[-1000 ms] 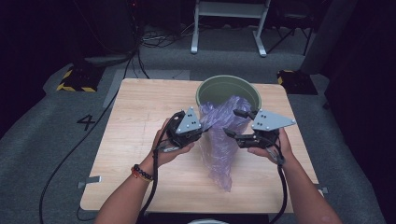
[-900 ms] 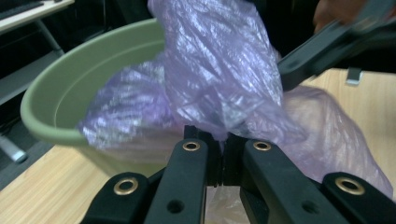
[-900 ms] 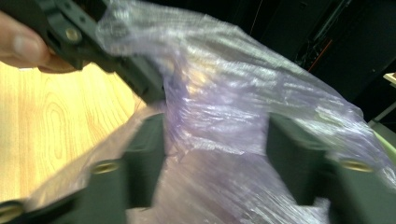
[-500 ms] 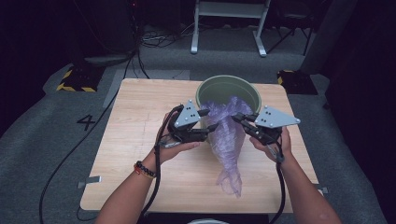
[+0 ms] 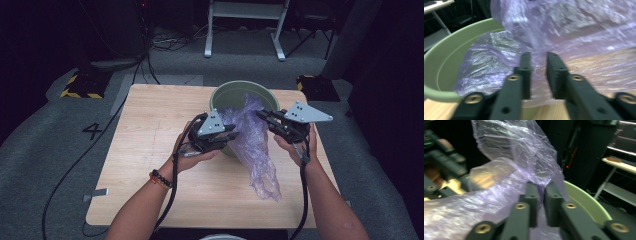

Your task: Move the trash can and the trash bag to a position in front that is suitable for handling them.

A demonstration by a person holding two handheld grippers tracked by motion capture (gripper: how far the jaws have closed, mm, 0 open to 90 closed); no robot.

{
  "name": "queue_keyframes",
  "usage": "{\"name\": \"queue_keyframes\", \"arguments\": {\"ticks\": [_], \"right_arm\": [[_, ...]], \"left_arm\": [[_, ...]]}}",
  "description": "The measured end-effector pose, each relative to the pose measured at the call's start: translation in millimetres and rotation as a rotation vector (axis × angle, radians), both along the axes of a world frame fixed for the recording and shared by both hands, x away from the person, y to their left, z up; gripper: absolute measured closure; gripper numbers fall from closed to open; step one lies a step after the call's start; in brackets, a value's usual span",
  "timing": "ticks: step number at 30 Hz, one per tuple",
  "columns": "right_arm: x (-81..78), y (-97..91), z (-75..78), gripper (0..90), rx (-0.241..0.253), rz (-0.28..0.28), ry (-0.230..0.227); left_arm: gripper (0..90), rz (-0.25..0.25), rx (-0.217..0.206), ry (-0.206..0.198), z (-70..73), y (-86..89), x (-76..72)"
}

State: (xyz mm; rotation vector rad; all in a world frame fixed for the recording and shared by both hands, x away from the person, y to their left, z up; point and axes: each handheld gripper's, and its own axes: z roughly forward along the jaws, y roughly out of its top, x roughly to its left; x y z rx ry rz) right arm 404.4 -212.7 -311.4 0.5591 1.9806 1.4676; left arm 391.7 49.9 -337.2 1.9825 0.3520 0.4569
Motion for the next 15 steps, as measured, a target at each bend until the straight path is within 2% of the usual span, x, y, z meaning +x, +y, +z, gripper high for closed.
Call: {"name": "queue_keyframes", "arguments": {"ticks": [2,4,7,8,9,11,12,14,15], "right_arm": [[2.8,-3.8,0.4,74.0,0.025,-0.024,0.014],[2.6,-6.9,0.7,64.7,0.036,-0.021,0.021],[-2.2,-8.0,1.2,53.3,0.018,-0.005,0.027],[-4.7,-7.6,1.1,53.3,0.007,-0.007,0.021],[-6.8,-7.2,0.9,56.4,-0.003,-0.008,0.014],[-8.8,-6.4,0.4,69.2,-0.020,0.010,0.008],[-8.9,-6.0,-0.2,78.2,-0.027,0.010,0.003],[-7.4,-4.9,-1.9,87.5,-0.041,0.016,0.008],[-6.4,-4.2,-3.1,89.2,-0.044,0.019,0.011]], "left_arm": [[83.8,0.002,0.000,-0.007,-0.3,-1.4,1.1],[88.0,0.004,-0.005,-0.006,-0.7,-1.6,2.6],[89.6,-0.002,0.002,-0.001,-2.4,-3.3,4.3],[89.5,-0.011,0.000,0.006,-3.0,-3.7,4.5],[86.2,-0.029,-0.012,0.018,-3.6,-4.1,4.4],[68.2,-0.021,-0.029,0.020,-3.7,-4.4,2.1],[56.8,-0.033,-0.039,0.028,-3.7,-4.1,0.9],[35.4,-0.071,-0.049,0.058,-4.2,-3.7,-1.8],[27.6,-0.089,-0.049,0.059,-4.9,-3.7,-4.2]]}}
